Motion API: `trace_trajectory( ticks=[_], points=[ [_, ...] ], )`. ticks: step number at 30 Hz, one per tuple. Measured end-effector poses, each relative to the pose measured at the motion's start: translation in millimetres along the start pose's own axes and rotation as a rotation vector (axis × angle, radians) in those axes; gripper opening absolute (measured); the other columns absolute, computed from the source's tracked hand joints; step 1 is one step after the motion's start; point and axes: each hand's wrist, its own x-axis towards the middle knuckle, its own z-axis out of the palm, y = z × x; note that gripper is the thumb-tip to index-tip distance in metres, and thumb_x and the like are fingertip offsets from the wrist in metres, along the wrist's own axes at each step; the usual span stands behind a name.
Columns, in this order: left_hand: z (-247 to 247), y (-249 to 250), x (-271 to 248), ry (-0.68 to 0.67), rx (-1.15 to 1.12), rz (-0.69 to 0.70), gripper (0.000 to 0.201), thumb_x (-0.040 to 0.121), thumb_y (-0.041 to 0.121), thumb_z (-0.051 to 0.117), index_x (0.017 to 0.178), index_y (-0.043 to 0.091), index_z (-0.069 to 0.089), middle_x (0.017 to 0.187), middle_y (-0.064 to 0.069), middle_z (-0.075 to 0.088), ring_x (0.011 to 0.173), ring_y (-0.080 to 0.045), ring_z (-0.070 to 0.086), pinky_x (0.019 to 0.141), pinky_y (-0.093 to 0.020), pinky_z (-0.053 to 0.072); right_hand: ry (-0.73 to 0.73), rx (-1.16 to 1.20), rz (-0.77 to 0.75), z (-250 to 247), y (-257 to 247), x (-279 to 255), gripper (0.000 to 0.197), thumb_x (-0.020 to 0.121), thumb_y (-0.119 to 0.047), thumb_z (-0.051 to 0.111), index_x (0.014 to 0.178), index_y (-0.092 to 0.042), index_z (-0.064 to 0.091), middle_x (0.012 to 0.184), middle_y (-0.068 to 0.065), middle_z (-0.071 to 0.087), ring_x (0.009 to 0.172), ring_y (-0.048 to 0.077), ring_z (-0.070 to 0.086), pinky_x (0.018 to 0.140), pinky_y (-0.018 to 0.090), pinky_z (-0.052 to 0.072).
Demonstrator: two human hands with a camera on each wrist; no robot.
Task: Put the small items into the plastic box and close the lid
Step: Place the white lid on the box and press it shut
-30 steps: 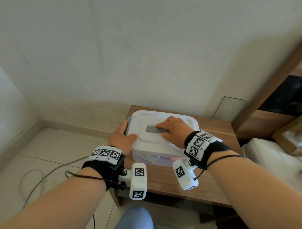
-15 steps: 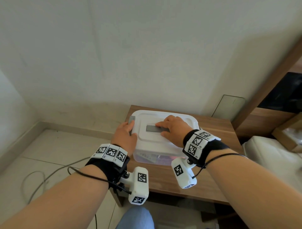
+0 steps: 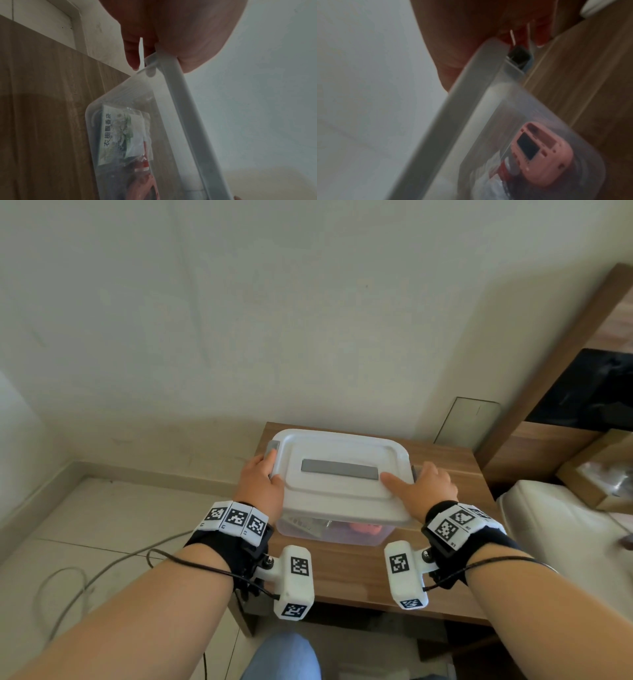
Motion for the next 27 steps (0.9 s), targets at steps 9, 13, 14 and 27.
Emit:
trace_trajectory(
  ticks=[9, 13, 14, 27],
  points=[
    [2.0, 5.6, 0.3, 0.019, -0.028, -0.027, 0.053, 0.096, 0.01, 0.036, 0.149, 0.017, 0.03, 0.156, -0.009, 0.028, 0.142, -0.026, 0.031, 0.112, -0.03, 0.025, 0.004, 0.22, -0.108, 3.9, 2.1, -1.6, 0.068, 0.081, -0.048, 0.059, 0.137, -0.014, 0.041, 0.125, 0.009, 0.058, 0.105, 0.028, 0.059, 0.076, 0.033, 0.045],
    [1.6, 5.0, 0.8, 0.029, -0.026, -0.026, 0.053, 0.096, 0.011, 0.036, 0.148, 0.018, 0.032, 0.156, -0.008, 0.029, 0.141, -0.025, 0.033, 0.112, -0.029, 0.027, 0.014, 0.264, -0.162, 6.1, 6.6, -1.7, 0.059, 0.085, -0.039, 0.057, 0.139, -0.019, 0.042, 0.132, 0.009, 0.054, 0.108, 0.025, 0.056, 0.083, 0.031, 0.043],
    [1.5, 4.9, 0.4, 0.028, -0.028, -0.031, 0.053, 0.096, 0.012, 0.036, 0.148, 0.018, 0.032, 0.156, -0.007, 0.029, 0.141, -0.025, 0.034, 0.112, -0.029, 0.027, 0.014, 0.258, -0.172, 6.1, 7.9, -1.3, 0.058, 0.086, -0.037, 0.055, 0.14, -0.02, 0.042, 0.132, 0.009, 0.054, 0.104, 0.024, 0.055, 0.081, 0.029, 0.041],
    [0.3, 9.0, 9.4, 0.002, -0.024, -0.025, 0.053, 0.095, 0.012, 0.037, 0.147, 0.019, 0.035, 0.156, -0.006, 0.031, 0.14, -0.026, 0.037, 0.109, -0.029, 0.031, 0.006, 0.243, -0.195, 4.1, 7.5, 7.9, 0.053, 0.092, -0.025, 0.05, 0.143, -0.022, 0.039, 0.142, 0.013, 0.042, 0.116, 0.028, 0.052, 0.085, 0.025, 0.035]
  ],
)
